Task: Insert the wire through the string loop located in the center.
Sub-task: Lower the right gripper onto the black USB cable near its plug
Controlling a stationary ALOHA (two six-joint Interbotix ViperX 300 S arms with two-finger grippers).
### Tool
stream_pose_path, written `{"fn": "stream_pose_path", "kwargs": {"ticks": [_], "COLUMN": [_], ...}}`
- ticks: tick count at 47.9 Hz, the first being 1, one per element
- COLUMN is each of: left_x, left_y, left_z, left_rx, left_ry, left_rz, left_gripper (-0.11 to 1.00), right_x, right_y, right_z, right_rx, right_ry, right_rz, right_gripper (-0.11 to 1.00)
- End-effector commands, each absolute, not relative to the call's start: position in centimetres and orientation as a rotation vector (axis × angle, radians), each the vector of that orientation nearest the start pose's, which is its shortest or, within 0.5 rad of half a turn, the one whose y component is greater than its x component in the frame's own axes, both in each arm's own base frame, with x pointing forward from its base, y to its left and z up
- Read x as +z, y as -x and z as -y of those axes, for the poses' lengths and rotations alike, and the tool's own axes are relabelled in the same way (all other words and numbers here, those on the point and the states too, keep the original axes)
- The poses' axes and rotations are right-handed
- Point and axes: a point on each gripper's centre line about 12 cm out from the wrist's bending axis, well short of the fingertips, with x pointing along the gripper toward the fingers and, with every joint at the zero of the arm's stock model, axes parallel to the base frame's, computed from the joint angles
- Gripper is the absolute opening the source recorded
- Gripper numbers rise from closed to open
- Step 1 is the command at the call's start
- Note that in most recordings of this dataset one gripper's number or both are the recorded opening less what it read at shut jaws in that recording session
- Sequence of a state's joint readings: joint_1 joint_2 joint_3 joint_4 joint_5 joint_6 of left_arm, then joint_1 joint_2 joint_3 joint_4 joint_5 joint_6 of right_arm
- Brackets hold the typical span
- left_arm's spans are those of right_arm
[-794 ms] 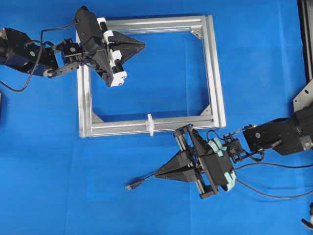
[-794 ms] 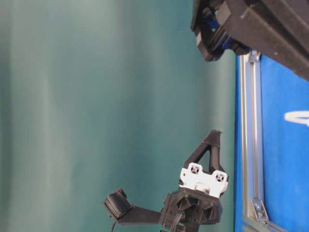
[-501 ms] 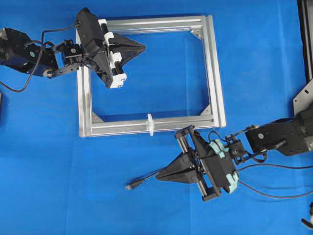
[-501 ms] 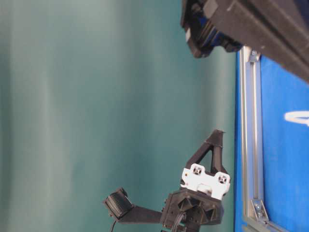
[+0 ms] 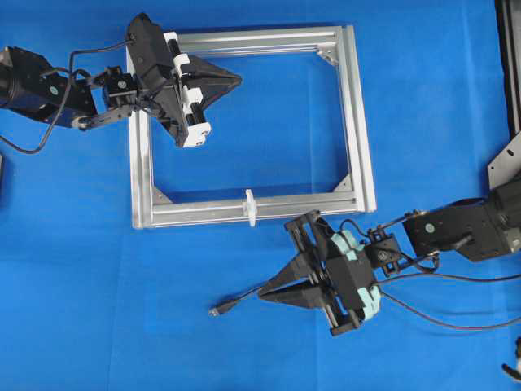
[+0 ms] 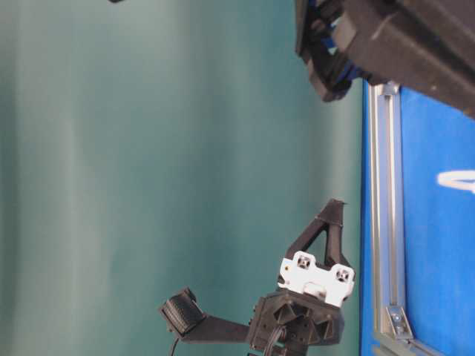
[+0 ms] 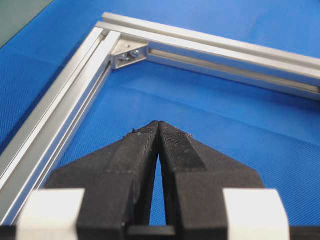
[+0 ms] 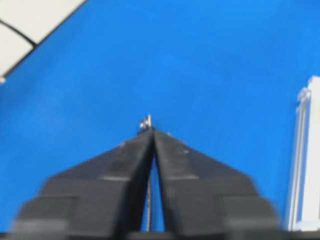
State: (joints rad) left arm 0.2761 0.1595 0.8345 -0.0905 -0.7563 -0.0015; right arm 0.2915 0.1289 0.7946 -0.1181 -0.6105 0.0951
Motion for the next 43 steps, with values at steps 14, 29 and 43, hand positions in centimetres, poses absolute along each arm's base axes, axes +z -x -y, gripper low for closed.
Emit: {"fn": "stream_pose_path", "kwargs": {"ticks": [14,29,43], "left_x": [15.0,15.0,14.9], "left_y": [-37.1,-37.0,-37.0], "left_z": [-11.2,-11.2,-11.1], "left_rx": [0.340,0.339,0.337], "left_ry": [0.085,0.084,0.086], "left_rz": [-0.180,-0.183,-0.193], "left_gripper": [0.00,0.00,0.00], "right_x": [13.6,10.5,8.1], "right_y": [-37.9,-39.3,-40.2], "right_z": [-12.8,-12.7,-12.4], "right_rx": [0.361,0.322,0.287], "right_ry": [0.038,0.019,-0.002], "right_rz": [-0.353,-0.438,-0.486], "right_gripper": [0.86,0.77,0.76]}}
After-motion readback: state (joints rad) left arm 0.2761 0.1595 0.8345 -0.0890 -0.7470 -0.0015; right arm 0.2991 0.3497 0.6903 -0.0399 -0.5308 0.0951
